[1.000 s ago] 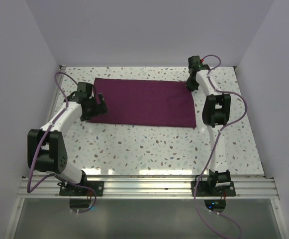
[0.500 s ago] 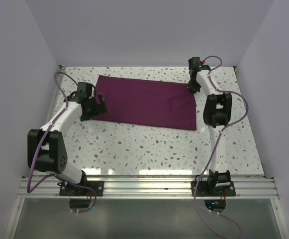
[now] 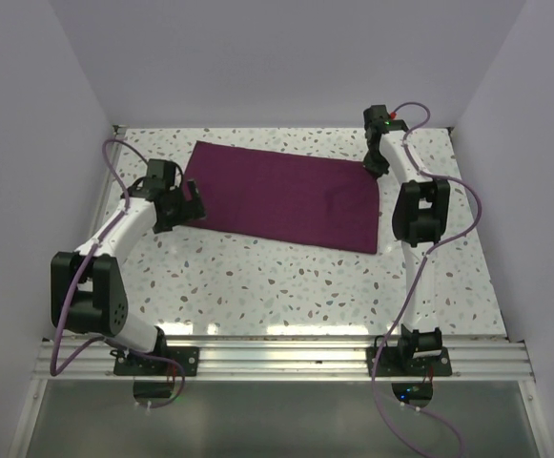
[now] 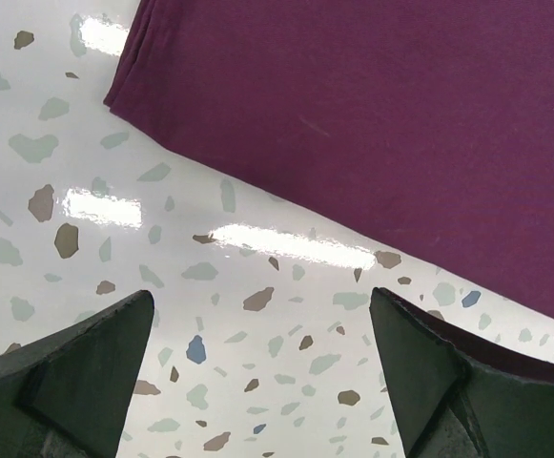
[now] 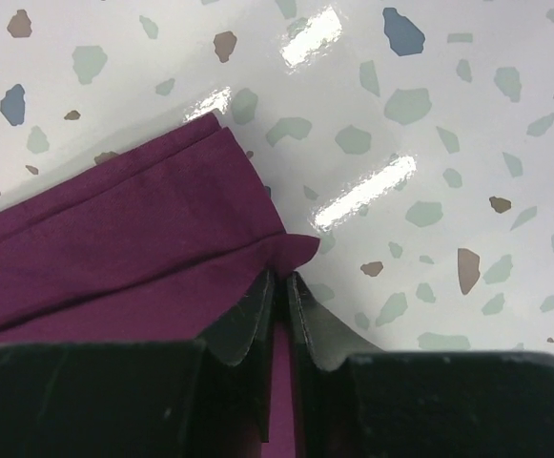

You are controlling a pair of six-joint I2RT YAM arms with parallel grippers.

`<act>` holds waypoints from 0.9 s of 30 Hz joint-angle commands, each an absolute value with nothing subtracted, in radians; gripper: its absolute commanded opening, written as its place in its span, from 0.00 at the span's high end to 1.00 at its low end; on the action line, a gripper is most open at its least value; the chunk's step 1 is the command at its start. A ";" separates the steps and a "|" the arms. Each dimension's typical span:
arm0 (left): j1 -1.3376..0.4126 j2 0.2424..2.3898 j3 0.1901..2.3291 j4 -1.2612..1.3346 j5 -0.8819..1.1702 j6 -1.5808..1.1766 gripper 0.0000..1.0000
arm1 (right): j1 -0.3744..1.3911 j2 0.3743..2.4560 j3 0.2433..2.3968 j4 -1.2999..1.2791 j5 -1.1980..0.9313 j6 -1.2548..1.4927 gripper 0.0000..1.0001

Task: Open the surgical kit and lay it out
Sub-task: Open the surgical kit at the center of the board.

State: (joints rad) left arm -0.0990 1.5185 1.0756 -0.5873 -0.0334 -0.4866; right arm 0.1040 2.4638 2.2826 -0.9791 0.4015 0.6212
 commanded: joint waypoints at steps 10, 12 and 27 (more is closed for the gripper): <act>-0.104 1.427 1.048 -0.574 -0.040 -0.471 0.00 | 0.089 2.422 2.281 -1.005 0.446 0.606 0.73; -0.103 1.420 1.042 -0.580 -0.043 -0.472 0.00 | 0.084 2.431 2.287 -0.999 0.446 0.601 0.75; -0.104 1.388 1.011 -0.612 -0.066 -0.494 0.00 | 0.028 2.510 2.333 -0.963 0.400 0.600 0.56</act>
State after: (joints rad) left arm -0.0994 1.4227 1.0225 -0.6052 -0.0532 -0.4873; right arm 0.0299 2.4832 2.3024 -0.9806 0.4072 0.6083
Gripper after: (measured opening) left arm 0.994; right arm 0.434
